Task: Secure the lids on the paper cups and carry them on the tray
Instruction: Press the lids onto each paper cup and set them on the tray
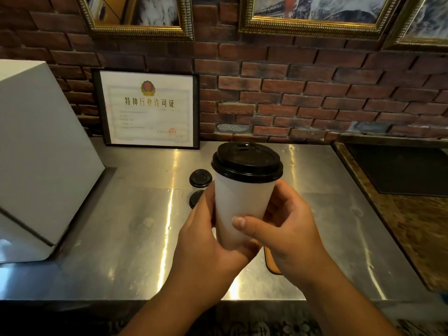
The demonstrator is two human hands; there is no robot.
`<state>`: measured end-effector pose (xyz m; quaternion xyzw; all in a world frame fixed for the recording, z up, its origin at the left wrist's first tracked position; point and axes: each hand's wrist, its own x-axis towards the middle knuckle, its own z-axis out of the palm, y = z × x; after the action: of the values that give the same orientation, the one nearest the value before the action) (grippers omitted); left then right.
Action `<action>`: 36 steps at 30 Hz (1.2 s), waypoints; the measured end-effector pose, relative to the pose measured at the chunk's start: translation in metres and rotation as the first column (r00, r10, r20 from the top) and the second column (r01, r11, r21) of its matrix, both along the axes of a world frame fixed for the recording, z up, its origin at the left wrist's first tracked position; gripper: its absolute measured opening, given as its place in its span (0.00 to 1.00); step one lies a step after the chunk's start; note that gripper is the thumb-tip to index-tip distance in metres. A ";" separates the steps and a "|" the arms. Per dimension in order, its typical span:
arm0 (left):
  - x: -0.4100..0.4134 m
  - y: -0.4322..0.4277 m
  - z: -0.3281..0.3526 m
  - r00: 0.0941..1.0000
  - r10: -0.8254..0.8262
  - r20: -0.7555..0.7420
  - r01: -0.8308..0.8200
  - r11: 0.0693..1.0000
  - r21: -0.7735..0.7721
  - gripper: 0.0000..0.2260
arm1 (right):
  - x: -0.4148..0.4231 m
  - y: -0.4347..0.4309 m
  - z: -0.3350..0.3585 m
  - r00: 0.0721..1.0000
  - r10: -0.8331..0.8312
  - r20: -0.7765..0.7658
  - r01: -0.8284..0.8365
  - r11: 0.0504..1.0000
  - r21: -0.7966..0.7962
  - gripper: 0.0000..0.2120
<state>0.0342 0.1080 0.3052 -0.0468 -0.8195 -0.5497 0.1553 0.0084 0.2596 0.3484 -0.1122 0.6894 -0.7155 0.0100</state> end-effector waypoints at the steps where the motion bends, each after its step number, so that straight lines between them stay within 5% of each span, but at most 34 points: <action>1: 0.000 0.000 0.000 1.000 -0.001 -0.004 0.001 1.000 0.004 0.43 | 0.000 0.000 -0.001 1.000 -0.009 -0.005 0.009 1.000 -0.002 0.37; 36: 0.000 0.003 0.002 0.996 0.093 0.000 -0.093 0.995 -0.022 0.40 | 0.000 -0.003 -0.003 1.000 -0.019 0.005 0.019 0.999 -0.040 0.38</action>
<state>0.0342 0.1113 0.3072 -0.0099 -0.8268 -0.5329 0.1797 0.0088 0.2570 0.3456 -0.1042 0.6762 -0.7293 0.0023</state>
